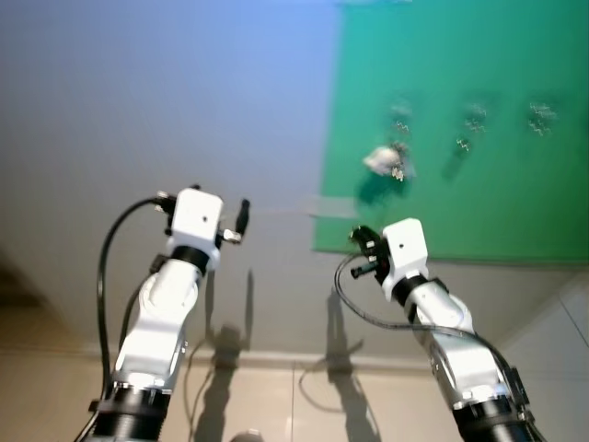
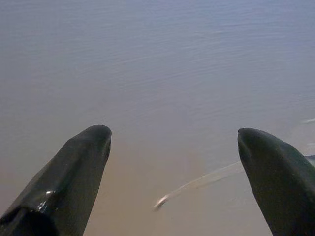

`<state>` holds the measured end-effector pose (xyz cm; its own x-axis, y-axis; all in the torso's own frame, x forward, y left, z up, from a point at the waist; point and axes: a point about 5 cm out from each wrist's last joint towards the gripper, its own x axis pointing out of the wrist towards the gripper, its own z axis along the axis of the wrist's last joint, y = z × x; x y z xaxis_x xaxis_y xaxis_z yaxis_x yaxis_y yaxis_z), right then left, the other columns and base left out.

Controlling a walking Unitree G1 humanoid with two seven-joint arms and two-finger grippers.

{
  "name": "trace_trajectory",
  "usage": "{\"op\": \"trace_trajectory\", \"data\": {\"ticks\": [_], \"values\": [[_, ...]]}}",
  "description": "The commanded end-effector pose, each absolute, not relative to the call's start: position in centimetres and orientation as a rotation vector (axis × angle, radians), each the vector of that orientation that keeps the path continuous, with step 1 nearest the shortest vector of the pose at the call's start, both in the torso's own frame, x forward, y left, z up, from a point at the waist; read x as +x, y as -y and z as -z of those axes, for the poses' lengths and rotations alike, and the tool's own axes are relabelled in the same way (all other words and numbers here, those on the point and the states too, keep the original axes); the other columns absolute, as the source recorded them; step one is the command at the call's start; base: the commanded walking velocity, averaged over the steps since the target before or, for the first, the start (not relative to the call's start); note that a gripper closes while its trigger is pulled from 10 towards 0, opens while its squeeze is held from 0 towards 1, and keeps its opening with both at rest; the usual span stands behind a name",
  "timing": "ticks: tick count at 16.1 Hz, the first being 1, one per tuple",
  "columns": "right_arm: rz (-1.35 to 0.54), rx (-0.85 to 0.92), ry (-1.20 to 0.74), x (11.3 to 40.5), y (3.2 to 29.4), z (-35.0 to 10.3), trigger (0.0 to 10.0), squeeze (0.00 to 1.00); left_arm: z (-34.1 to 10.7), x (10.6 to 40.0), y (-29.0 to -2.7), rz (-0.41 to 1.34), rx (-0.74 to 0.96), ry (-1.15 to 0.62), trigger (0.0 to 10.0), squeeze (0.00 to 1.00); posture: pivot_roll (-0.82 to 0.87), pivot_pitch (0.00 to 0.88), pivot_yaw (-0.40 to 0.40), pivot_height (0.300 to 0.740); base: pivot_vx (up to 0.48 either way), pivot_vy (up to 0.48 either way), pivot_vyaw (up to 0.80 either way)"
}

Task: Hang keys on a hook

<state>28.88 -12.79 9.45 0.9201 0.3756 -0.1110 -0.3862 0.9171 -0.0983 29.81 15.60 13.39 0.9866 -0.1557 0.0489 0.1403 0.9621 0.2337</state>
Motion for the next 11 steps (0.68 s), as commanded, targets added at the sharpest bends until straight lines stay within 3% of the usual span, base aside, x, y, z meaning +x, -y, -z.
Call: {"op": "trace_trajectory", "data": {"ticks": [1,2,11], "values": [[-0.367,-0.128,-0.075,28.9,13.8,-9.9,10.0,0.00,-13.5,29.9,-14.7,0.181,0.238,0.068,10.0,0.00,-0.06,0.000,0.000,0.740,0.000,-0.480,0.80],[-0.367,-0.124,-0.073,28.9,14.0,-9.9,10.0,0.00,-13.5,29.9,-14.7,0.183,0.240,0.068,10.0,0.00,-0.06,0.000,0.000,0.740,0.000,-0.480,0.80],[-0.348,-0.054,-0.018,28.9,15.0,-11.1,10.0,0.00,-13.4,30.0,-14.8,0.181,0.250,0.066,10.0,0.00,-0.06,0.000,0.008,0.740,0.000,-0.480,0.00]]}}
